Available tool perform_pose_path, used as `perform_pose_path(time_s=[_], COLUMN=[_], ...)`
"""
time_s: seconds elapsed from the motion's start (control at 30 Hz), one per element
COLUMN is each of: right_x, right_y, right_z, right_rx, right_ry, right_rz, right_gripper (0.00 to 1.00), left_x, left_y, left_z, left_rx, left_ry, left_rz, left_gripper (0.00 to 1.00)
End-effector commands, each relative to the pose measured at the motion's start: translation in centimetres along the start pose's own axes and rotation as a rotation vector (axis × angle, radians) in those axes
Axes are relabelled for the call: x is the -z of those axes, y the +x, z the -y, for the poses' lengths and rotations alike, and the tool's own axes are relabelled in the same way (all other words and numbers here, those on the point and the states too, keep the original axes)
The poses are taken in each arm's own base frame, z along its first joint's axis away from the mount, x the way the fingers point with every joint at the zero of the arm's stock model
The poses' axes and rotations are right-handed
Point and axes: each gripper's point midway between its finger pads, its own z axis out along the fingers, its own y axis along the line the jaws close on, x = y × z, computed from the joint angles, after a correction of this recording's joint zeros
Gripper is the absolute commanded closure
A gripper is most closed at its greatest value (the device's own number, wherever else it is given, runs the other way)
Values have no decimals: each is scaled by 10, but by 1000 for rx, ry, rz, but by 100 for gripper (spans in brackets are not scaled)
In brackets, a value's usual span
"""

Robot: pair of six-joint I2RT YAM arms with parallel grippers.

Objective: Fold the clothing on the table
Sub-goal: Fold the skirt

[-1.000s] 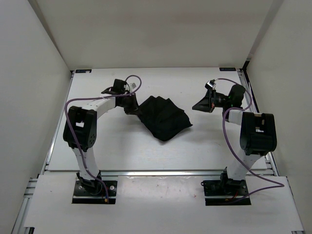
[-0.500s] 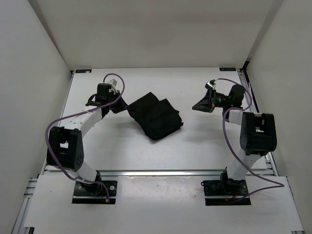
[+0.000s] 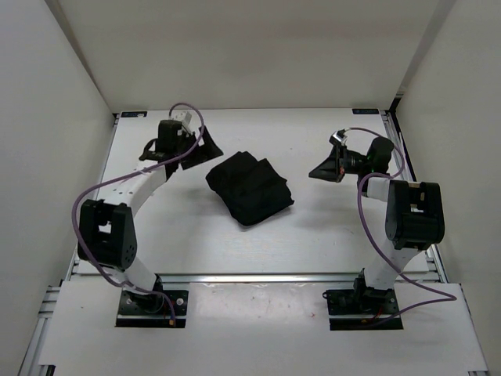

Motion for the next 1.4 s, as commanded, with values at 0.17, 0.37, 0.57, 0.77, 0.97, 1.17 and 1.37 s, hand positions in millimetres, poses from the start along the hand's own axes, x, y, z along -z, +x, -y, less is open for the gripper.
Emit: perform_pose_path(time_s=[0.17, 0.37, 0.57, 0.77, 0.97, 1.17, 1.37], right_x=[12, 13, 10, 2, -7, -4, -7], right_y=[32, 30, 33, 44, 57, 54, 53], right_z=[-10, -9, -9, -9, -8, -6, -8], right_rx=[60, 52, 46, 24, 3, 2, 9], right_ry=[-35, -35, -41, -54, -62, -61, -60], right_rz=[-175, -172, -178, -214, -249, -241, -241], right_gripper=[100, 100, 100, 100, 100, 100, 100], left_x=[26, -24, -63, -87, -99, -60, -15], left_y=[-18, 33, 42, 62, 77, -8, -54], left_z=[100, 111, 108, 75, 41, 102, 121], left_rx=[15, -6, -48, -67, -91, -142, 17], left_ry=[527, 524, 461, 349, 247, 396, 566], left_rz=[-101, -323, -376, -409, -428, -150, -76], left_gripper=[2, 2, 4, 6, 10, 6, 14])
